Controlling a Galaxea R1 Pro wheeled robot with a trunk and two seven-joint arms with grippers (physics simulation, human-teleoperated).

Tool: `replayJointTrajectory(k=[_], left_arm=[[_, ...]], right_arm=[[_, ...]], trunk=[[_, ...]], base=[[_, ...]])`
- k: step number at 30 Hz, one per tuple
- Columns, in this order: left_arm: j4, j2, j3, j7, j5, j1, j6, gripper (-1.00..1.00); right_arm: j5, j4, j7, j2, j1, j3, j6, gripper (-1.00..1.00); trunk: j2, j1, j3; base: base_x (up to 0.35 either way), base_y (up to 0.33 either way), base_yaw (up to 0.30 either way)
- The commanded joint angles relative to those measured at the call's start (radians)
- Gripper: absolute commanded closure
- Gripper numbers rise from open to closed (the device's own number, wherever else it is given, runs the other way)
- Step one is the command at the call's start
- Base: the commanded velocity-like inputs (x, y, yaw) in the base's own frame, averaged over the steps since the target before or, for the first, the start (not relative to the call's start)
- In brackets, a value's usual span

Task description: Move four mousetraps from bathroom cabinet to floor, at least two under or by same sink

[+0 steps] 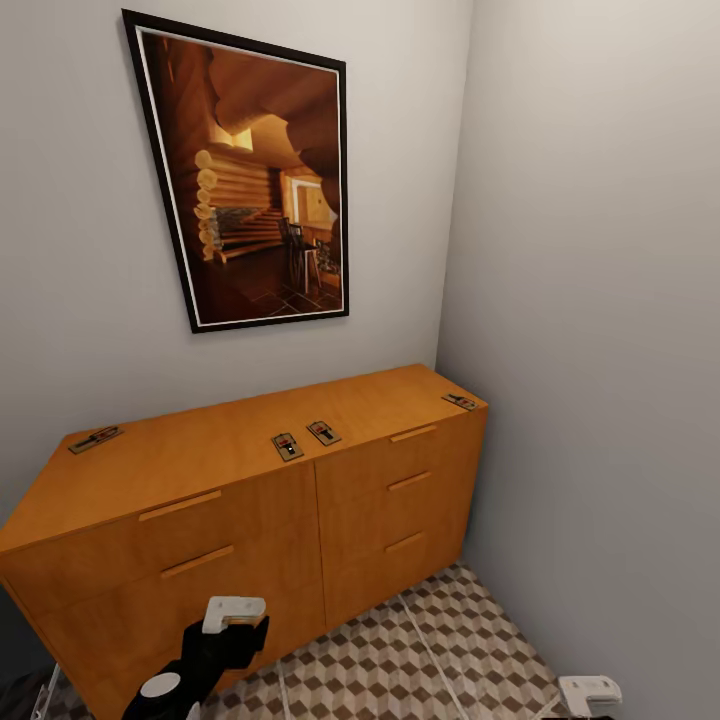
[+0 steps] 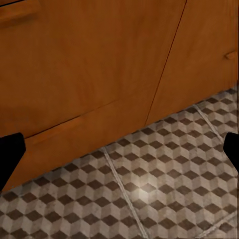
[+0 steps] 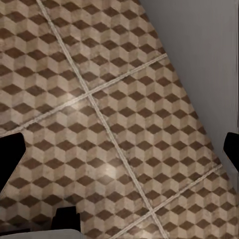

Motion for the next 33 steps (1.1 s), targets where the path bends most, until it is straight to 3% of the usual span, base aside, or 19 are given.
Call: replayJointTrajectory(k=[1, 8, 15, 24, 33], left_arm=[[-0.016, -0.002, -0.001, 0.000, -0.004, 0.000, 0.007, -1.00], [-0.061, -0.012, -0.009, 0.002, -0.005, -0.007, 0.011, -1.00], [-0.074, -0.023, -0.059, 0.003, -0.006, -0.025, 0.006, -1.00], [-0.078, -0.053, -0.136, 0.004, -0.016, -0.138, 0.013, -1.00], [-0.079, -0.094, -0.157, 0.003, -0.057, -0.256, 0.015, -1.00]], right_arm=[[0.000, -0.021, -0.003, -0.001, 0.000, 0.001, 0.011, -1.00], [0.001, -0.136, -0.021, -0.001, 0.000, 0.000, 0.033, -1.00], [0.002, -0.204, -0.060, -0.003, -0.002, -0.004, 0.048, -1.00], [0.004, -0.249, -0.123, -0.003, -0.044, -0.012, 0.098, -1.00], [0.004, -0.255, -0.136, -0.003, -0.119, -0.014, 0.116, -1.00]], trunk=[[-0.001, 0.000, -0.001], [-0.001, 0.000, -0.001], [-0.001, 0.000, -0.001], [-0.001, 0.000, -0.001], [-0.001, 0.000, -0.001]], base=[[0.000, 0.000, 0.000], [0.000, 0.000, 0.000], [0.000, 0.000, 0.000], [0.000, 0.000, 0.000], [0.000, 0.000, 0.000]])
